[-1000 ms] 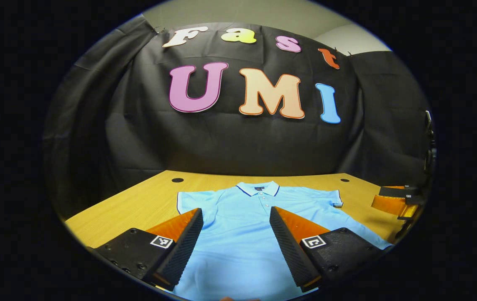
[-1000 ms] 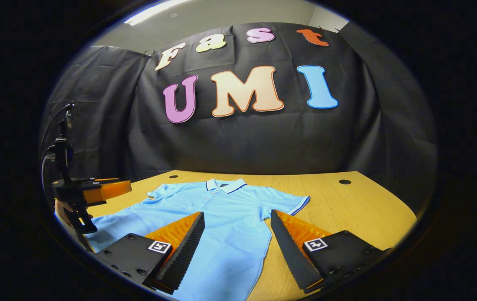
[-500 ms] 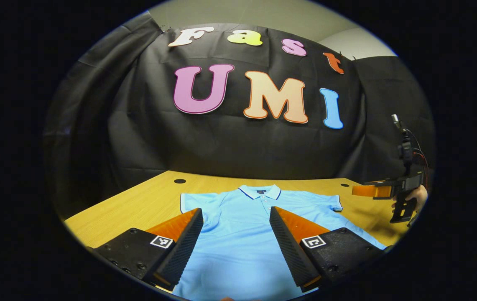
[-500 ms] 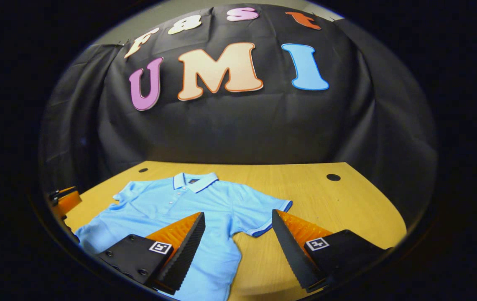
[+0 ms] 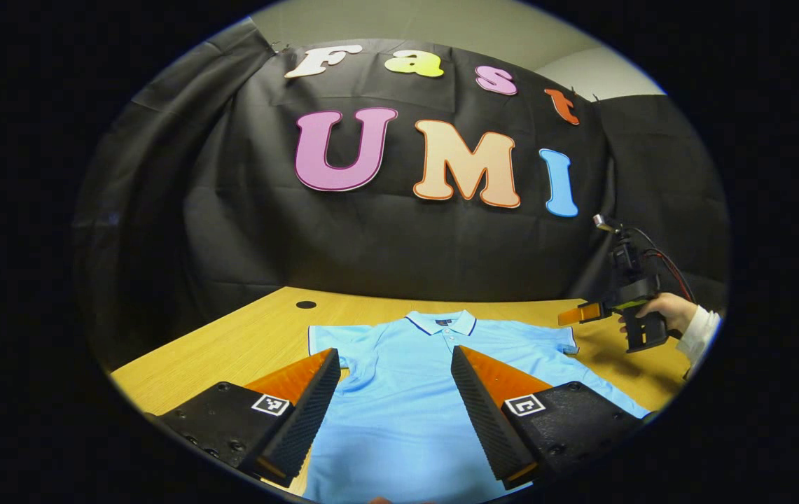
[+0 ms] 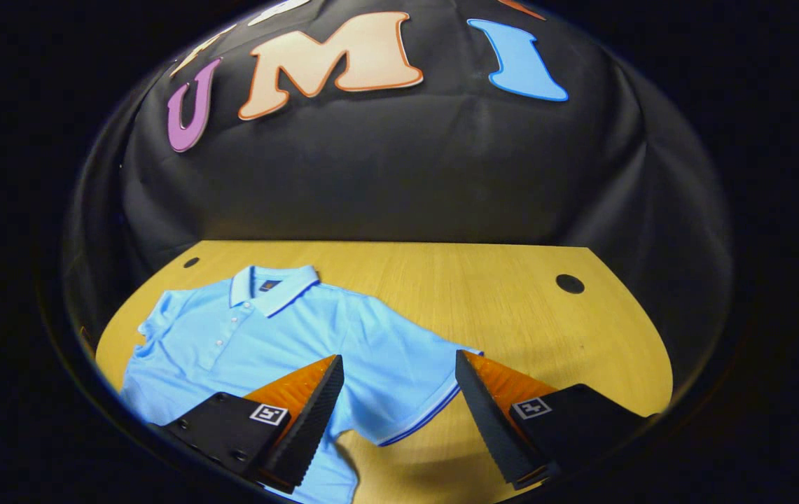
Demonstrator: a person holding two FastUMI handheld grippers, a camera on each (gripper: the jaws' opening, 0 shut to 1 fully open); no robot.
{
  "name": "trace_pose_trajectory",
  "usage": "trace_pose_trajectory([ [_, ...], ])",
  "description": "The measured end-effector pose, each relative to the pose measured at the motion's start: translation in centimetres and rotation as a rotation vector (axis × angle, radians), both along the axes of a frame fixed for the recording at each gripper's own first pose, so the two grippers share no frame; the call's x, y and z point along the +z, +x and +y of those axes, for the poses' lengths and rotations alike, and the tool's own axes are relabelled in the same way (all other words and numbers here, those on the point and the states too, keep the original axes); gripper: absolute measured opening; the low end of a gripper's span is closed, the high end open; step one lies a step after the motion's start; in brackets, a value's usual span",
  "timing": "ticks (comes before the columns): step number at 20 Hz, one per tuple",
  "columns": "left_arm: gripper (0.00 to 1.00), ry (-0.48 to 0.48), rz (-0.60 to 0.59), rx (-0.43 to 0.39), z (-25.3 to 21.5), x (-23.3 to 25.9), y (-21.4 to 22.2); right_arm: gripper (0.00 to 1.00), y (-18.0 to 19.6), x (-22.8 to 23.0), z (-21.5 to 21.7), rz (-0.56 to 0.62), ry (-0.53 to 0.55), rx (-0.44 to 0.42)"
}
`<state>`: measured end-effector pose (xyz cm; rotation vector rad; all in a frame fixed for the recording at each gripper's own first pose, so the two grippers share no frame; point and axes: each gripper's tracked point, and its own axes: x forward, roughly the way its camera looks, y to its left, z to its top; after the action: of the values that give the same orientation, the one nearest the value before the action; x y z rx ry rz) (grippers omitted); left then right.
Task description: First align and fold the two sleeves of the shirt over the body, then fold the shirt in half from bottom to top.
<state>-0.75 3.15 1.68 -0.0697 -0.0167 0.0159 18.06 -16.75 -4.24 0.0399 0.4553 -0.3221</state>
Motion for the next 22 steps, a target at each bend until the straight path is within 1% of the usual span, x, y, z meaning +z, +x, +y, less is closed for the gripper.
trace_pose_trajectory([
  [3, 0.95, 0.004, 0.015, 0.023, 0.8, -0.4, 0.1, 0.99, 0.4, -2.4, -1.7, 0.063, 0.025, -0.041],
  [6, 0.95, 0.001, 0.017, 0.01, 0.4, -0.5, 0.1, 0.99, 0.3, -4.4, -2.4, 0.111, 0.029, -0.05],
  [8, 0.95, 0.001, 0.018, 0.004, 0.2, -0.5, 0.1, 0.99, 0.4, -4.8, -2.4, 0.12, 0.026, -0.046],
  [11, 0.95, -0.001, 0.024, 0.005, 0.3, -0.7, 0.1, 0.99, 0.7, -5.0, -1.9, 0.116, 0.057, -0.028],
  [12, 0.95, -0.001, 0.025, 0.004, 0.2, -0.7, 0.1, 0.92, 0.7, -5.0, -2.0, 0.112, 0.055, -0.027],
  [13, 0.95, -0.002, 0.028, 0.003, 0.2, -0.7, 0.1, 0.95, 0.8, -5.0, -2.0, 0.108, 0.052, -0.021],
  [14, 0.95, -0.005, 0.031, 0.003, 0.2, -0.8, 0.3, 0.94, 0.9, -5.0, -1.9, 0.106, 0.053, -0.016],
  [17, 0.95, -0.01, 0.037, 0.006, 0.3, -1.0, 0.3, 0.81, 1.0, -4.9, -2.1, 0.098, 0.054, -0.007],
  [18, 0.95, -0.01, 0.039, 0.009, 0.5, -1.1, 0.3, 0.73, 1.0, -4.9, -2.0, 0.098, 0.055, -0.002],
  [19, 0.95, -0.011, 0.039, 0.014, 0.6, -1.0, 0.2, 0.69, 1.1, -4.9, -1.8, 0.096, 0.057, 0.004],
  [20, 0.95, -0.015, 0.038, 0.015, 0.7, -1.0, 0.2, 0.6, 1.0, -4.8, -1.7, 0.099, 0.064, 0.003],
  [22, 0.95, -0.022, 0.042, 0.014, 0.9, -1.1, 0.3, 0.36, 1.3, -4.9, -1.0, 0.1, 0.072, 0.004],
])
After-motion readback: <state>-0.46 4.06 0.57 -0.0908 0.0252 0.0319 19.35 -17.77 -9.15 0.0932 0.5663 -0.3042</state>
